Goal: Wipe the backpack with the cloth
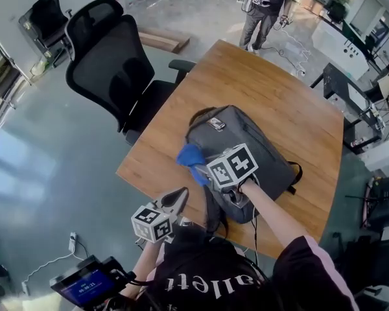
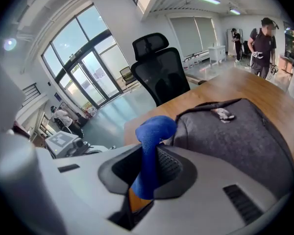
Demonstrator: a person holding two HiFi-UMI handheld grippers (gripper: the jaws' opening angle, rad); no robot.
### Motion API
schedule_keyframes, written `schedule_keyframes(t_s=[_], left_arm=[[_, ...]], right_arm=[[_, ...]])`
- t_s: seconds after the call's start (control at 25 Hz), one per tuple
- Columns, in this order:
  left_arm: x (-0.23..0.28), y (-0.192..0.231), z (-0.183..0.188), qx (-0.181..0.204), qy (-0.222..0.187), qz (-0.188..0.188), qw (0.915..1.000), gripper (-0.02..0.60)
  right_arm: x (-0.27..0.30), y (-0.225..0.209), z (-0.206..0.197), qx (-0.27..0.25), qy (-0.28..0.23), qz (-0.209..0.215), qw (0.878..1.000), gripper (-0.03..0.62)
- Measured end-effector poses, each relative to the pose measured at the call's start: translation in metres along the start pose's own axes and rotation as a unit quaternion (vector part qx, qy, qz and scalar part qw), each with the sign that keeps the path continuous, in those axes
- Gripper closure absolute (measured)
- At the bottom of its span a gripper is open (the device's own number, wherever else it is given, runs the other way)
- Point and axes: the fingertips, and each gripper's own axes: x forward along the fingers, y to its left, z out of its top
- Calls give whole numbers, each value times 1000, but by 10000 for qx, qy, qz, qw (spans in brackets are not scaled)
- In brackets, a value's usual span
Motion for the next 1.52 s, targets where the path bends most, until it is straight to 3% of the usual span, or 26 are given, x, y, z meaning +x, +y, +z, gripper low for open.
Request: schedule_keyframes(t_s=[0.24,0.6,0.88,1.52], left_arm=[[1,0,-3,-21,30,-15,10000,581],[5,4,-10,-20,-28,-60,10000,581],[4,5,-7,-20,-82,-48,10000,581],[5,7,-6,-115,-51,47,9999,581]], right_arm=[[20,-8,-21,134,339,-117,9993,525],[-14,-52,-13,304,179,-472,9983,525],[-51,-101,5,763,-178,-755,9941,525],[-138,-256,-26,2336,-530,-1727,9554,525]])
